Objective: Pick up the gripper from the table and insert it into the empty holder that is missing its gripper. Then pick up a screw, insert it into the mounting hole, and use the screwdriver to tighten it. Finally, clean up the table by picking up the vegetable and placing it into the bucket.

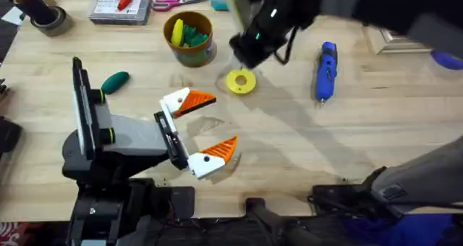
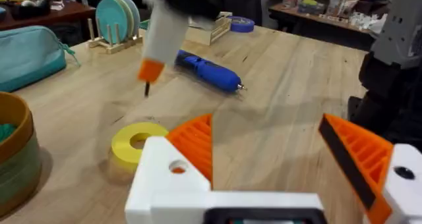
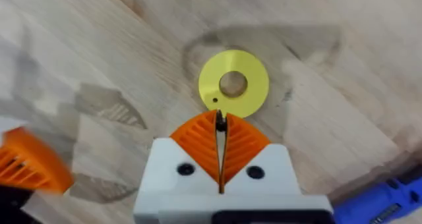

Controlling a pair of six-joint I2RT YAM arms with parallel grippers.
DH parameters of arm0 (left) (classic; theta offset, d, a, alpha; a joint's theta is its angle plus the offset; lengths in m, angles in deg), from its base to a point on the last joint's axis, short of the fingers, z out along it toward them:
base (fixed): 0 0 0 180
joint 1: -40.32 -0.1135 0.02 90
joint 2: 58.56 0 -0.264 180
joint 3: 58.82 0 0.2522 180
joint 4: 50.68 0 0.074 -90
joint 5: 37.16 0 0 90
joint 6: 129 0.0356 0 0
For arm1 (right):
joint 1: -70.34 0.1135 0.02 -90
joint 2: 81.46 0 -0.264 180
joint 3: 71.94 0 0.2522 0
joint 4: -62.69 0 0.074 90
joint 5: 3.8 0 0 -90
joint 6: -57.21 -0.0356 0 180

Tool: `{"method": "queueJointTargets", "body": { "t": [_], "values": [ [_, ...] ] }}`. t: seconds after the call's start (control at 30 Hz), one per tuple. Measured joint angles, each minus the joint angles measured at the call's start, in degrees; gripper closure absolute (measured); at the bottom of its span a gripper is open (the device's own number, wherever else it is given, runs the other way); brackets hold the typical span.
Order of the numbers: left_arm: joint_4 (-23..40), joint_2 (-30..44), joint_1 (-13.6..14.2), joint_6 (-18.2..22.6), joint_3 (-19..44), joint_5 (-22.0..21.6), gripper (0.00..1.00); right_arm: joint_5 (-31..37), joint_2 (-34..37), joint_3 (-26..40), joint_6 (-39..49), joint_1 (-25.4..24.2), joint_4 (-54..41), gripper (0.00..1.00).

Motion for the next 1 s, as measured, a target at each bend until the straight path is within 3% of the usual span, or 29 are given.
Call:
{"method": "queueJointTargets", "body": {
  "t": [0.37, 0.57, 1.0],
  "values": [
    [0.0, 0.0, 0.0, 0.0, 0.0, 0.0, 0.015, 1.8, -2.7, 18.0, 3.2, -0.2, -17.0, 0.995],
    [0.0, 0.0, 0.0, 0.0, 0.0, 0.0, 0.015, 2.2, -2.7, 26.0, 5.2, -0.2, -19.6, 0.995],
    [0.0, 0.0, 0.0, 0.0, 0.0, 0.0, 0.015, 2.2, -2.7, 28.2, 13.2, 1.6, -21.5, 0.995]
  ]
}}
